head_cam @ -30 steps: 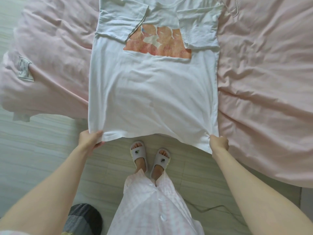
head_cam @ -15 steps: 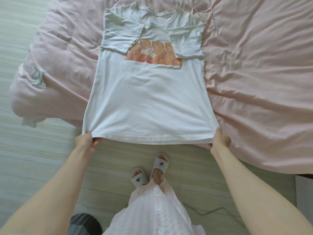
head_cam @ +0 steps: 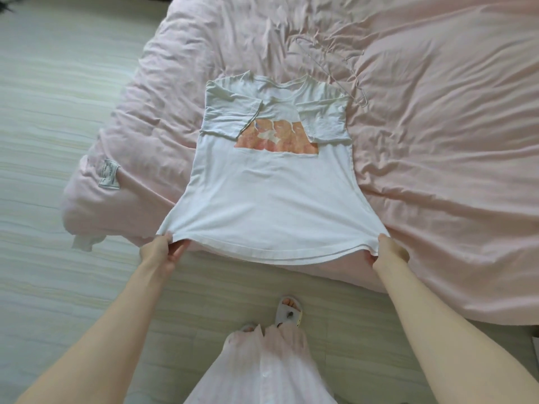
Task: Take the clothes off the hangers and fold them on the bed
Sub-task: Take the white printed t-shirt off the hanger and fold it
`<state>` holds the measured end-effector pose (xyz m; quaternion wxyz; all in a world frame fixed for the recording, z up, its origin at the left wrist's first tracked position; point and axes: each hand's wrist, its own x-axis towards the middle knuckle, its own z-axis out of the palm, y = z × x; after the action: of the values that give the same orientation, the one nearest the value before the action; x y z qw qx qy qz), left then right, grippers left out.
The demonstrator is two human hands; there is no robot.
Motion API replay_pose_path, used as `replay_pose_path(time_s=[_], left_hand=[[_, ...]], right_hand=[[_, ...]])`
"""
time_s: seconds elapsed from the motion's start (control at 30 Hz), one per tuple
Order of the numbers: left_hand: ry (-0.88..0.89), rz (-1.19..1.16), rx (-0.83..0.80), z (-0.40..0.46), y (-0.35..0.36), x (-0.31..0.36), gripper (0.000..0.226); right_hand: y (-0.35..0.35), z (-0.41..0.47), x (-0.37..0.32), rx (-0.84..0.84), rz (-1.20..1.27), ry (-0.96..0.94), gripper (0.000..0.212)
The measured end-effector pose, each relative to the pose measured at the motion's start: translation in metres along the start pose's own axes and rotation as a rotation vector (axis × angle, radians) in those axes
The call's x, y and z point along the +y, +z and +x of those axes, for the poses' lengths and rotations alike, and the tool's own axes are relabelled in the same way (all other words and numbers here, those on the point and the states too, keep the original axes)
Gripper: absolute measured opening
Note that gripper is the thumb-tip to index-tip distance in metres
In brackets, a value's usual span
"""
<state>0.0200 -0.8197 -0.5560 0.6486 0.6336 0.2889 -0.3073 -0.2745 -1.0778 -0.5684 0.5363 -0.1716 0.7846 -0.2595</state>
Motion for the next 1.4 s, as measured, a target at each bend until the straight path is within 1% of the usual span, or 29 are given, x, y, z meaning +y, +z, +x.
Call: replay_pose_path(time_s=[0.1, 0.17, 0.23, 0.3, 0.4, 0.5, 0.57, 0.7, 0.83, 0.97, 1.1, 1.2, 1.33, 1.37, 1.4], left_hand=[[-0.038, -0.168, -0.061, 0.006, 0.013, 0.026, 0.013], [-0.060, -0.253, -0.064, 0.010, 0.028, 0.047, 0.020], [-0.040, -0.298, -0.102, 0.015, 0.060, 0.074, 0.023], [-0.005, -0.357, -0.145, 0.023, 0.093, 0.097, 0.022], [0.046, -0.396, -0.167, 0.034, 0.140, 0.129, 0.020], [0.072, -0.416, -0.165, 0.058, 0.184, 0.161, 0.012], [0.070, -0.438, -0.147, 0.080, 0.218, 0.182, 0.010], [0.060, -0.427, -0.112, 0.119, 0.260, 0.204, 0.006], [0.026, -0.415, -0.108, 0.152, 0.292, 0.214, 0.018], [-0.007, -0.401, -0.092, 0.185, 0.325, 0.221, 0.020], [-0.031, -0.389, -0.080, 0.223, 0.356, 0.228, 0.017], [-0.055, -0.345, -0.065, 0.254, 0.377, 0.233, 0.011], [0.020, -0.226, -0.037, 0.289, 0.405, 0.234, 0.005], [0.030, -0.183, -0.049, 0.295, 0.412, 0.234, 0.002], [0.036, -0.136, -0.069, 0.300, 0.417, 0.231, 0.004]], right_hand=[[0.011, -0.006, -0.020, -0.017, 0.155, 0.079, 0.025], [0.020, -0.010, -0.035, -0.053, 0.237, 0.087, 0.016], [0.039, -0.016, -0.061, -0.118, 0.326, 0.070, 0.005], [0.060, -0.018, -0.089, -0.172, 0.378, 0.049, 0.009], [0.094, -0.014, -0.131, -0.234, 0.370, 0.018, 0.012], [0.137, 0.004, -0.180, -0.288, 0.364, 0.012, 0.010], [0.173, 0.019, -0.214, -0.323, 0.405, 0.050, 0.008], [0.223, 0.039, -0.256, -0.374, 0.456, 0.089, 0.012], [0.266, 0.059, -0.280, -0.423, 0.548, 0.143, 0.018], [0.310, 0.088, -0.294, -0.350, 0.556, 0.146, 0.016], [0.348, 0.107, -0.306, -0.314, 0.516, 0.136, 0.012], [0.376, 0.123, -0.312, -0.320, 0.493, 0.123, 0.019], [0.407, 0.148, -0.317, -0.331, 0.517, 0.119, 0.027], [0.413, 0.153, -0.317, -0.347, 0.532, 0.116, 0.026], [0.418, 0.157, -0.317, -0.366, 0.535, 0.109, 0.025]])
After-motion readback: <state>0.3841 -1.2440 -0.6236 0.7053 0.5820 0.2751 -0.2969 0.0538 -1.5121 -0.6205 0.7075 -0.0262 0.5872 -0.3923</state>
